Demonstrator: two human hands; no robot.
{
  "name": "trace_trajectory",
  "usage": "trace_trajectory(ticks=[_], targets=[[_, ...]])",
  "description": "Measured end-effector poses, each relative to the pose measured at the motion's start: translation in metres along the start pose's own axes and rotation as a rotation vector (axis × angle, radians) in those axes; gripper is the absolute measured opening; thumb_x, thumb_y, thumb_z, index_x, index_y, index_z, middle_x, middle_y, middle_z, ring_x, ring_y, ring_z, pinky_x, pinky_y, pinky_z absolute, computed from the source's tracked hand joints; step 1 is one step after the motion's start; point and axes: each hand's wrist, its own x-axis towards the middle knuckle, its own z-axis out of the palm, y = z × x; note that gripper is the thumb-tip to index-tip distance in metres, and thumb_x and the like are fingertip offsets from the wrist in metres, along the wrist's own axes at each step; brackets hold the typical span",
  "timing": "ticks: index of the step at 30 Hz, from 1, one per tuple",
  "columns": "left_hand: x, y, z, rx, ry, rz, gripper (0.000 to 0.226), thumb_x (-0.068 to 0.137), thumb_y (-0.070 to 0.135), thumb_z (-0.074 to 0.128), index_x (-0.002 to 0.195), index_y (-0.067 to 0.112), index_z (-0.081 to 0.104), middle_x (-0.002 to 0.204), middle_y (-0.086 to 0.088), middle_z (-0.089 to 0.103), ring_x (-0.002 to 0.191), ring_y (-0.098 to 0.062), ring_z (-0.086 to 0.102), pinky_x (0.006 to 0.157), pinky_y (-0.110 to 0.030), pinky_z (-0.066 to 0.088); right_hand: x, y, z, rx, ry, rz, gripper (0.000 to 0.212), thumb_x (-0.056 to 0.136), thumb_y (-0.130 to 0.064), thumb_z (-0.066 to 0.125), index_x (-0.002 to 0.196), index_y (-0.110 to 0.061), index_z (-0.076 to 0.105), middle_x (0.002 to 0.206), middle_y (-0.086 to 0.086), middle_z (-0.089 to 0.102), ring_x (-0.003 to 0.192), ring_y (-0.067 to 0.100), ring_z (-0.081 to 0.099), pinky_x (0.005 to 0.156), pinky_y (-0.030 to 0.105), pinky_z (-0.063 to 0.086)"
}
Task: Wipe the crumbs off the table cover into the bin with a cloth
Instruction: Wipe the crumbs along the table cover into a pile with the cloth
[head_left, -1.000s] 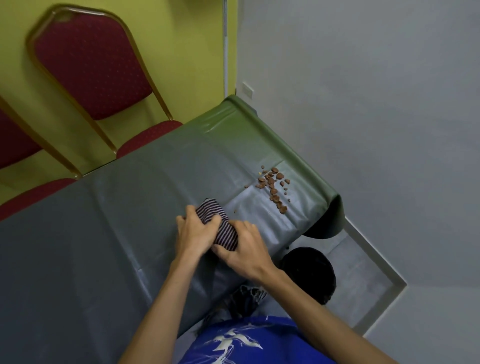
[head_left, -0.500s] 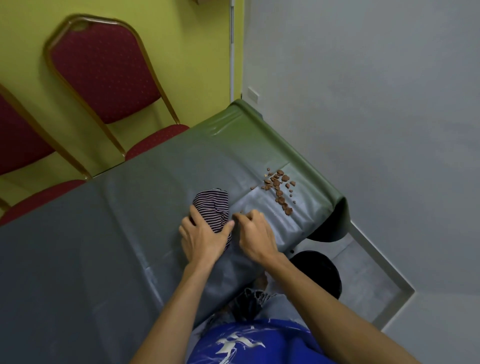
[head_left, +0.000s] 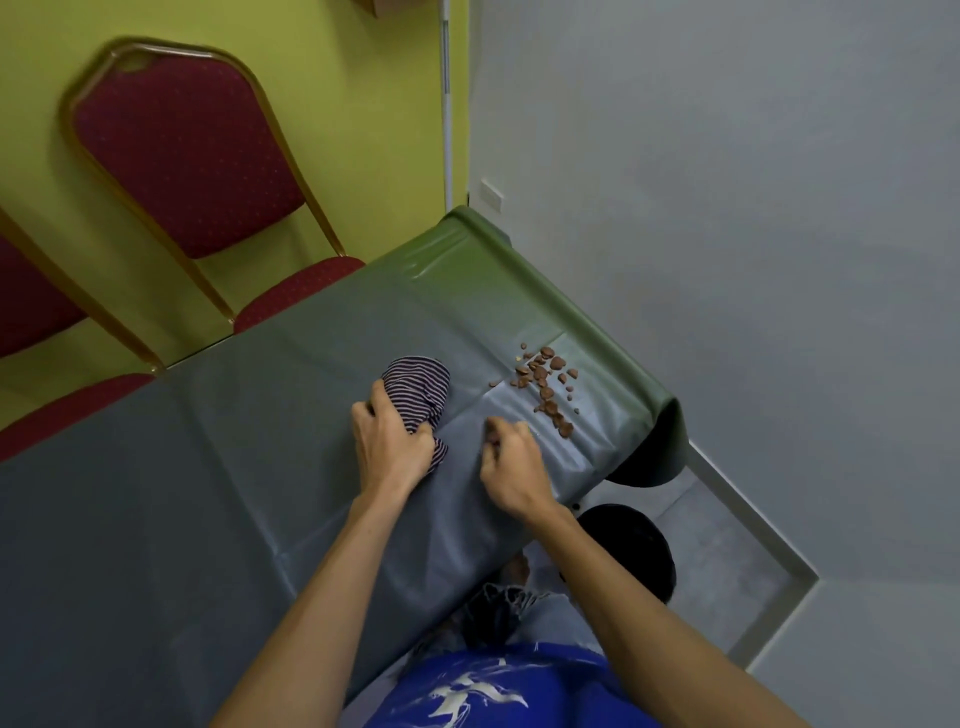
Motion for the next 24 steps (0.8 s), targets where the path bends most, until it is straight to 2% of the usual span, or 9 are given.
trace_trajectory(ticks=[2, 4, 7, 10, 14, 16, 18, 21, 24], targets=[[0.005, 0.000, 0.001, -0.023, -0.022, 0.024, 0.081, 0.081, 0.016, 0.071, 0.150, 0.010, 0.028, 0.132, -0.020, 0.040, 0.125, -0.039, 0.045, 0.106, -0.040, 0.036, 0.006, 0.003, -0.009, 0.037, 0.051, 0.085, 0.023, 0.095, -0.013, 0.044, 0.116, -0.010, 0.054, 0.114, 0.010, 0.052, 0.098, 0.029, 0.052, 0.085, 0.040, 0.045], [0.008, -0.003, 0.006, -0.015, -0.070, 0.052, 0.084, 0.083, 0.018, 0.070, 0.152, 0.011, 0.024, 0.136, -0.020, 0.039, 0.128, -0.039, 0.043, 0.108, -0.042, 0.035, 0.009, 0.006, -0.015, 0.036, 0.074, 0.128, 0.033, 0.096, -0.014, 0.045, 0.128, -0.011, 0.053, 0.122, 0.009, 0.053, 0.107, 0.027, 0.054, 0.093, 0.038, 0.045], [0.011, -0.009, 0.011, 0.080, -0.110, 0.078, 0.091, 0.083, 0.027, 0.071, 0.155, 0.015, 0.016, 0.140, -0.021, 0.038, 0.131, -0.040, 0.039, 0.108, -0.046, 0.035, 0.005, 0.004, -0.013, 0.083, 0.048, 0.100, 0.036, 0.096, -0.015, 0.050, 0.131, -0.013, 0.055, 0.128, 0.009, 0.058, 0.114, 0.022, 0.059, 0.100, 0.037, 0.048], [0.008, -0.012, 0.008, 0.123, -0.125, 0.060, 0.096, 0.083, 0.035, 0.072, 0.156, 0.014, 0.012, 0.147, -0.020, 0.033, 0.135, -0.040, 0.033, 0.110, -0.047, 0.030, -0.003, 0.002, -0.007, 0.118, 0.038, 0.085, 0.036, 0.095, -0.015, 0.053, 0.131, -0.013, 0.056, 0.127, 0.009, 0.061, 0.113, 0.022, 0.062, 0.098, 0.034, 0.050], [-0.018, -0.012, 0.001, 0.090, 0.028, 0.065, 0.093, 0.080, 0.031, 0.075, 0.154, 0.009, 0.021, 0.150, -0.020, 0.032, 0.134, -0.041, 0.032, 0.111, -0.047, 0.027, -0.011, 0.002, -0.003, 0.141, 0.056, 0.062, 0.035, 0.096, -0.017, 0.055, 0.131, -0.015, 0.057, 0.126, 0.008, 0.059, 0.112, 0.020, 0.062, 0.097, 0.031, 0.049], [-0.040, -0.011, 0.002, 0.017, 0.144, 0.164, 0.087, 0.077, 0.020, 0.076, 0.150, 0.006, 0.030, 0.146, -0.020, 0.037, 0.131, -0.040, 0.035, 0.111, -0.046, 0.027, -0.018, 0.003, -0.003, 0.156, 0.059, 0.053, 0.034, 0.097, -0.016, 0.055, 0.130, -0.017, 0.057, 0.123, 0.007, 0.059, 0.111, 0.020, 0.062, 0.097, 0.032, 0.050], [-0.061, -0.008, 0.008, -0.064, 0.192, 0.270, 0.081, 0.075, 0.011, 0.073, 0.147, 0.005, 0.036, 0.145, -0.017, 0.039, 0.132, -0.036, 0.035, 0.112, -0.042, 0.028, -0.028, 0.005, -0.004, 0.177, 0.068, 0.054, 0.034, 0.096, -0.017, 0.055, 0.130, -0.019, 0.059, 0.119, 0.005, 0.060, 0.108, 0.019, 0.063, 0.097, 0.034, 0.051], [-0.089, -0.004, 0.024, -0.175, 0.058, 0.314, 0.077, 0.080, 0.006, 0.067, 0.149, 0.011, 0.034, 0.150, -0.010, 0.034, 0.139, -0.024, 0.029, 0.115, -0.033, 0.026, -0.049, 0.015, -0.007, 0.255, 0.088, 0.089, 0.032, 0.097, -0.017, 0.054, 0.128, -0.022, 0.060, 0.111, 0.001, 0.064, 0.101, 0.015, 0.063, 0.092, 0.034, 0.053], [-0.109, -0.005, 0.045, -0.196, -0.089, 0.358, 0.071, 0.084, 0.006, 0.063, 0.148, 0.015, 0.036, 0.148, -0.007, 0.037, 0.138, -0.022, 0.033, 0.115, -0.034, 0.029, -0.074, 0.032, -0.014, 0.333, 0.132, 0.159, 0.027, 0.099, -0.017, 0.053, 0.124, -0.024, 0.062, 0.105, -0.004, 0.067, 0.094, 0.008, 0.064, 0.082, 0.022, 0.050]])
